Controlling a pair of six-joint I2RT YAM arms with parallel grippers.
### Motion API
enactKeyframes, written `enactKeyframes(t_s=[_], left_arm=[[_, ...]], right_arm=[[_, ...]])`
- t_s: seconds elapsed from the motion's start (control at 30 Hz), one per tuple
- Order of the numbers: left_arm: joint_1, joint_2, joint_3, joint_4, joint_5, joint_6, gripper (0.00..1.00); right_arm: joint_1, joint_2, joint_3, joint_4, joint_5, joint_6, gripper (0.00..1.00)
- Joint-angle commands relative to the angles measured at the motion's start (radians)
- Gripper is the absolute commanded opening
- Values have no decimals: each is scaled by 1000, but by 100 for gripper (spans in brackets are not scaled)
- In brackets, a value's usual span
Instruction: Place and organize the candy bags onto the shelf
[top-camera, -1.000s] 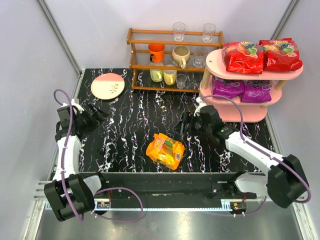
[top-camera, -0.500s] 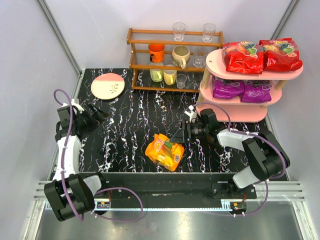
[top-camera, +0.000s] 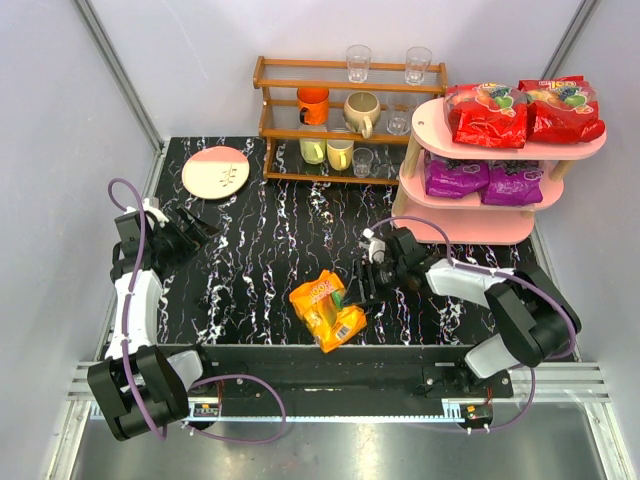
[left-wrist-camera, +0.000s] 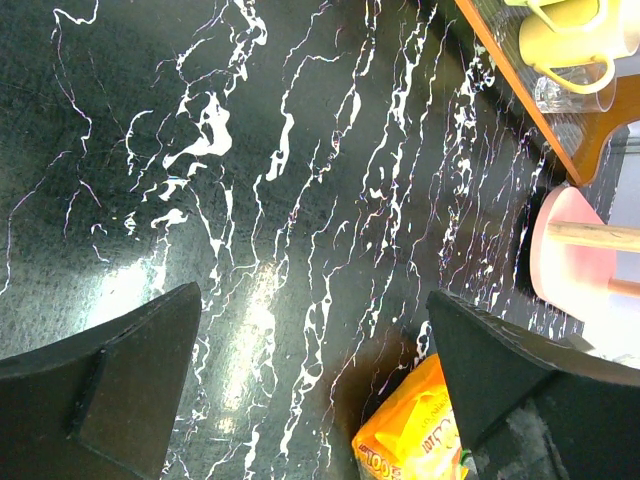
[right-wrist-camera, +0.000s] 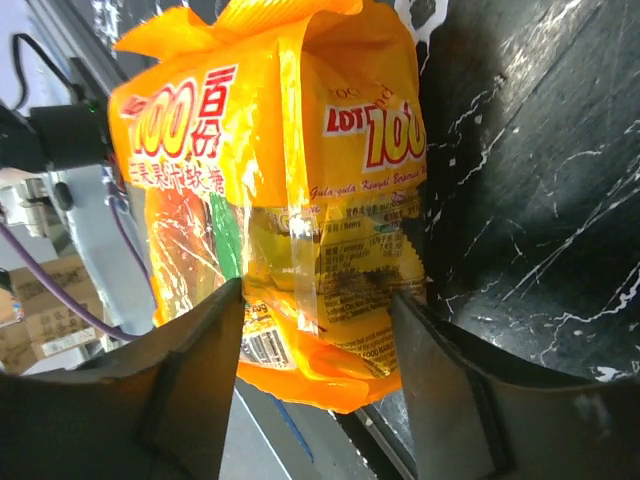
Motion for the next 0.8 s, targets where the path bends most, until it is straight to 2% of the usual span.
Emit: enactKeyframes(t_s=[0.0, 0.03, 0.07, 0.1, 0.17, 0.23, 0.3, 0.37, 0.5, 0.57, 0.77], left_arm=[[6, -2, -2, 46, 17, -7, 99], [6, -2, -3, 47, 19, -7, 99], [6, -2, -2, 47, 17, -7, 99], [6, -2, -2, 46, 19, -7, 99], [8, -1, -2, 46, 20, -7, 99], [8, -2, -3, 46, 20, -5, 99], [8, -2, -3, 47, 23, -7, 99], [8, -4, -2, 47, 23, -5, 99], [8, -2, -2, 50, 29, -8, 99], [6, -7, -2, 50, 31, -8, 99], [6, -5, -2, 50, 35, -7, 99]], right_arm=[[52, -13, 56, -154, 122, -53, 31], [52, -11, 71, -173, 122, -54, 16], [54, -14, 81, -177, 121, -51, 5], [54, -44, 88, -181, 119, -38, 0], [55, -107, 96, -178, 137, -15, 0], [54, -239, 126, -221, 229, 12, 0], [54, -342, 209, -307, 377, -1, 0], [54, -374, 281, -466, 482, -23, 0], [63, -300, 477, -753, 752, -116, 0], [97, -261, 512, -804, 893, -135, 0], [190, -44, 584, -936, 1188, -103, 0]])
